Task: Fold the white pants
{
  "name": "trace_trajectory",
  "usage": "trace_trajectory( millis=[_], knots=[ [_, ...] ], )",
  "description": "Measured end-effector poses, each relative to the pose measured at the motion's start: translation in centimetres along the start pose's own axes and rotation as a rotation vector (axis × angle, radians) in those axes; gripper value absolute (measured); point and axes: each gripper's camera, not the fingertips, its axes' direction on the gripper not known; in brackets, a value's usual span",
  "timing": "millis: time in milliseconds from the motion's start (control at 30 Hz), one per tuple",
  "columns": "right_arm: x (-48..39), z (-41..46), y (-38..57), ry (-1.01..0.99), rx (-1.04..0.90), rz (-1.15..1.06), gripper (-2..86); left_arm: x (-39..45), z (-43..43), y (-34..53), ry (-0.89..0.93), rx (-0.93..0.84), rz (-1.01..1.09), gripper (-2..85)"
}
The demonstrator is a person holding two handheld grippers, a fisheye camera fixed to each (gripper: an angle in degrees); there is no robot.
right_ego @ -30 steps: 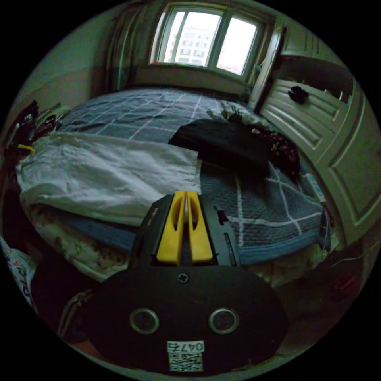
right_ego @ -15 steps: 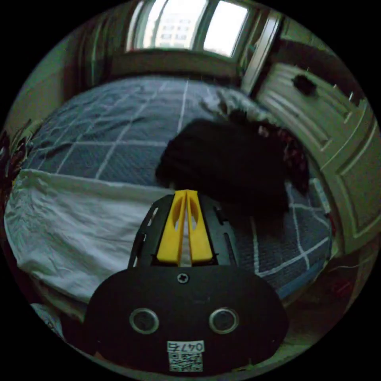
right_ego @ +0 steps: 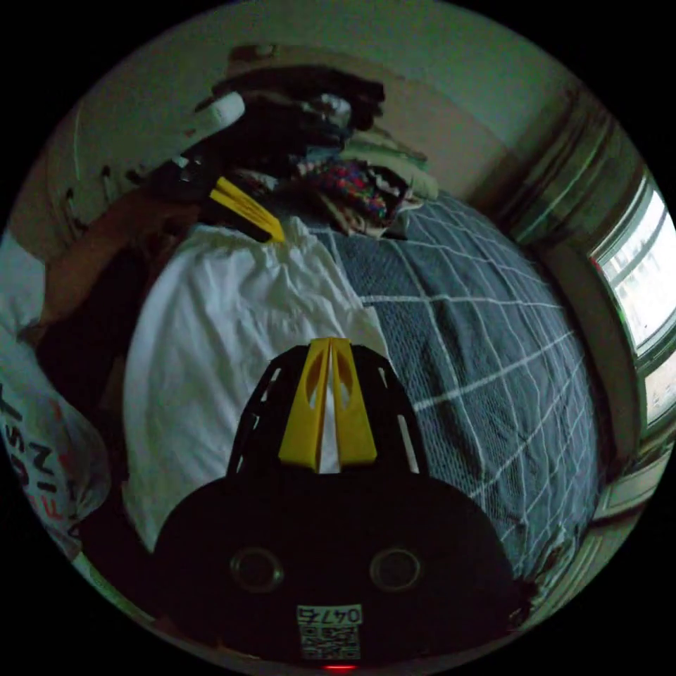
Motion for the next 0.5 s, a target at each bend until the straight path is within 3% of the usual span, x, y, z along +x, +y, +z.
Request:
trace_trajectory(
  millis=[33, 100, 200, 367, 500],
  knots=[
    [-0.4, 2.4, -1.6, 0.021, -0.095, 0.010, -0.5, 0.6, 1.5, -0.6, -0.021, -0.083, 0.015, -0.9],
    [-0.9, 6.0, -3.0, 0.048, -0.259, 0.007, -0.5, 1.1, 2.3, -1.1, -0.013, -0.072, 0.015, -0.9],
    [-1.2, 6.6, -3.9, 0.053, -0.281, 0.063, -0.9, 0.7, 2.4, -1.8, 0.045, -0.074, -0.005, -0.9],
    [-1.2, 5.0, -4.1, 0.047, -0.290, 0.157, -1.1, -1.4, 2.5, -2.5, 0.239, -0.072, -0.141, -0.9],
    [-1.5, -2.8, -2.3, 0.240, -0.050, 0.334, -1.1, -0.4, -0.2, -1.6, 0.078, -0.027, -0.218, -0.9]
  ],
)
